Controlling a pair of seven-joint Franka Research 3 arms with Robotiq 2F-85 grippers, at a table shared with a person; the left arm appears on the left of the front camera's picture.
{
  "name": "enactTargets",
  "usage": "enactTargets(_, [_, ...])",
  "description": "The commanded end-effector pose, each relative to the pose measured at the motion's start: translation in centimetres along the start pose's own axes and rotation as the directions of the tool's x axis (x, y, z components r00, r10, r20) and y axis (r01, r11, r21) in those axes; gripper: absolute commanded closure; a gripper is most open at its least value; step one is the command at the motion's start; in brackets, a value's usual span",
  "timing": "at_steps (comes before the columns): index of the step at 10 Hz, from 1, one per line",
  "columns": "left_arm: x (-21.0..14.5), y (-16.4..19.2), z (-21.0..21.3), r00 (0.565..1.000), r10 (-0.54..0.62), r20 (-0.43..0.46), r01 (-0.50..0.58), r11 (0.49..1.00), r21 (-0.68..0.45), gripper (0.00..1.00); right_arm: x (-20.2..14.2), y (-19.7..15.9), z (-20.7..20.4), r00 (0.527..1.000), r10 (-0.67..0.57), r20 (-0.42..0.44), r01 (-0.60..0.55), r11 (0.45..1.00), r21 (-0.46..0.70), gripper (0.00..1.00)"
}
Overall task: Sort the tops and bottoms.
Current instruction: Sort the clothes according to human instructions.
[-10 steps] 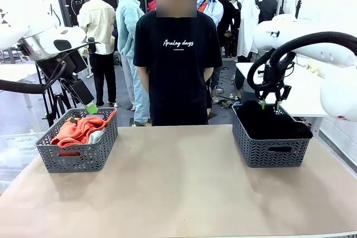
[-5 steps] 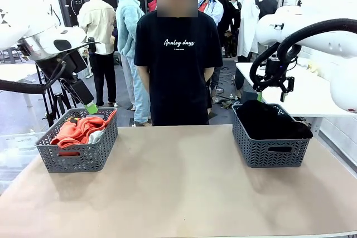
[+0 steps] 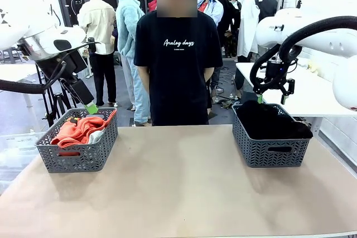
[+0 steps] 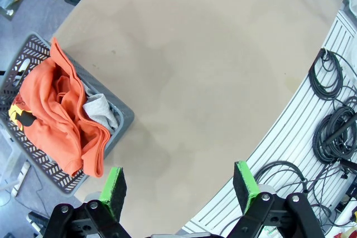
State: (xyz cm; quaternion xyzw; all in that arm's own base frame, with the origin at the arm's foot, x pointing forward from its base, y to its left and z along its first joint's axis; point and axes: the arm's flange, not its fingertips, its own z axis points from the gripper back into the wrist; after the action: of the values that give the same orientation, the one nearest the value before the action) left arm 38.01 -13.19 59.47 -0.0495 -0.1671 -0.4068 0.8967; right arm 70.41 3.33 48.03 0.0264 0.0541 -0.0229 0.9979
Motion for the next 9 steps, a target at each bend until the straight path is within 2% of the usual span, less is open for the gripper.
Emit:
enactTargets(1, [-0.20, -0.09, 0.10, 1.000, -0.001, 0.000, 0.001, 1.000, -0.001, 0.00, 0.00, 0.01, 0.16, 1.000, 0.010, 0.003, -0.010, 1.000, 0.000, 0.00])
enactTargets(9, [-0.20, -0.09, 0.10, 1.000, -0.001, 0.000, 0.001, 1.000, -0.001, 0.00, 0.00, 0.01, 0.16, 1.000, 0.010, 0.003, -0.010, 1.000, 0.000, 0.00])
